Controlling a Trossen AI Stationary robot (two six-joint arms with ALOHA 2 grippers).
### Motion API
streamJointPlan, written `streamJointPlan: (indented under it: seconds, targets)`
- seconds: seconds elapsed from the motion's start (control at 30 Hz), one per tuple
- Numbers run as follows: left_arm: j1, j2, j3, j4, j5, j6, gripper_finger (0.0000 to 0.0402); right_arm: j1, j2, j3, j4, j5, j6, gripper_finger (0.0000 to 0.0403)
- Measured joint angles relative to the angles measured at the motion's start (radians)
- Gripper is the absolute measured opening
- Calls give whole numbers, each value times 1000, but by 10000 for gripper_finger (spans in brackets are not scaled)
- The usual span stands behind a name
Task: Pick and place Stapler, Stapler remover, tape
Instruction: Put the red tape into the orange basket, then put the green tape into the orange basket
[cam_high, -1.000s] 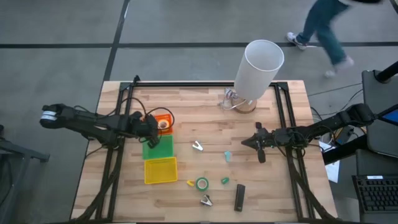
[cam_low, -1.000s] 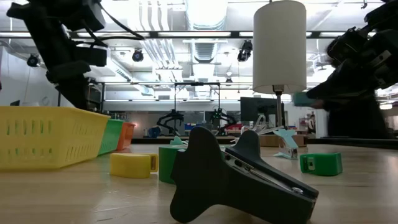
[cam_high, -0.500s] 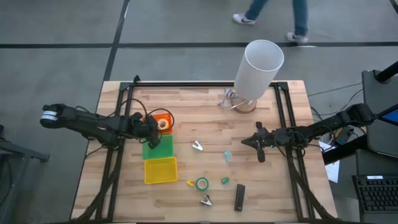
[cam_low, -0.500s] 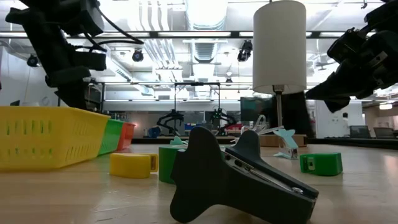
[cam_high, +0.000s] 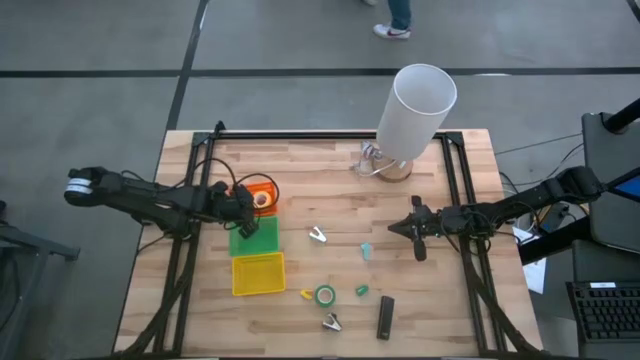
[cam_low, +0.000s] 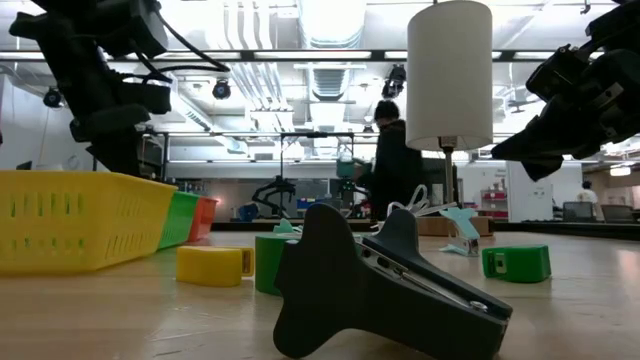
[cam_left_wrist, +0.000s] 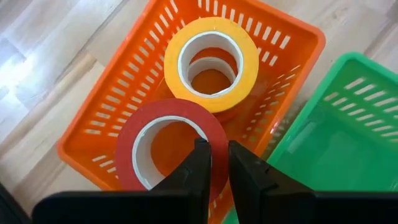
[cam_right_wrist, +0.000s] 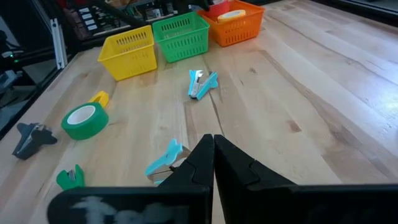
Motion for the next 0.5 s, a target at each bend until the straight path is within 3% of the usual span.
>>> streamJointPlan:
  seconds: [0.3,0.5]
  targets:
    - [0,-12,12,2,39,-25,123,0,0,0,0,0,0,8]
    - [-1,-12,46,60,40,35,169,0,0,0,-1,0,0,8]
